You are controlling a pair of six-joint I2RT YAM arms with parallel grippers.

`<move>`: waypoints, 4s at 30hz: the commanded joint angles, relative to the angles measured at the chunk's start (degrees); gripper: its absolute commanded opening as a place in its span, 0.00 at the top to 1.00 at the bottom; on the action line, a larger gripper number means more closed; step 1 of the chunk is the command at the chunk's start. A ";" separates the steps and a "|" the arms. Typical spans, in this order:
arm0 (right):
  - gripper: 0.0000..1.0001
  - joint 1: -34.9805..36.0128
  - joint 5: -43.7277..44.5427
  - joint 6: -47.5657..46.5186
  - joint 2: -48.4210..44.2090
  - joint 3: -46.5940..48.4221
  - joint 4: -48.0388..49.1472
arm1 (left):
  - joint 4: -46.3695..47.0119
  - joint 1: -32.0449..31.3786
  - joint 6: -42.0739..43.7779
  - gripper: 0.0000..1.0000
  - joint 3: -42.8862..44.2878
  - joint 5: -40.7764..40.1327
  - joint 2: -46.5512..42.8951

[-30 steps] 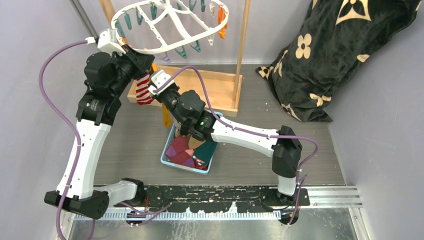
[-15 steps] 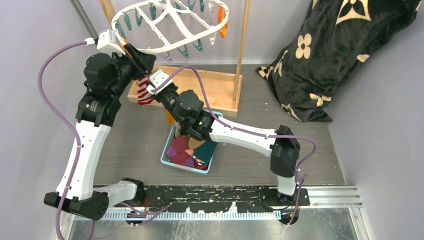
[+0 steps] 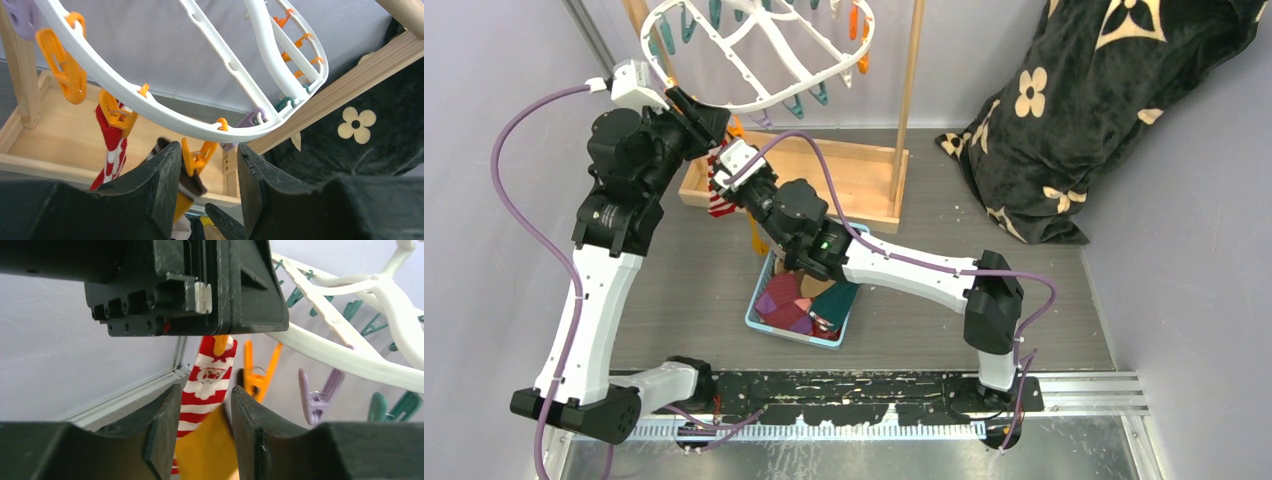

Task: Clip the socks to the hanger
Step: Clamp the sock onto the hanger, then open the clamp at the hanger.

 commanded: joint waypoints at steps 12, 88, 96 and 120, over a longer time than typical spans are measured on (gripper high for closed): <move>0.47 -10.49 -7.90 18.56 -19.55 -13.36 -3.76 | 1.93 -0.17 2.64 0.68 -1.09 -1.17 -2.11; 0.75 -11.92 -29.61 22.34 -4.24 3.48 -9.19 | -5.31 1.47 1.17 0.70 1.23 8.64 -4.57; 0.46 -14.25 -25.67 25.39 -22.46 -18.22 -5.41 | -5.76 2.13 1.50 0.60 0.45 18.52 -3.20; 0.45 -21.24 -31.80 35.27 -4.64 -9.39 5.06 | 3.24 2.42 5.15 0.65 0.84 14.41 3.82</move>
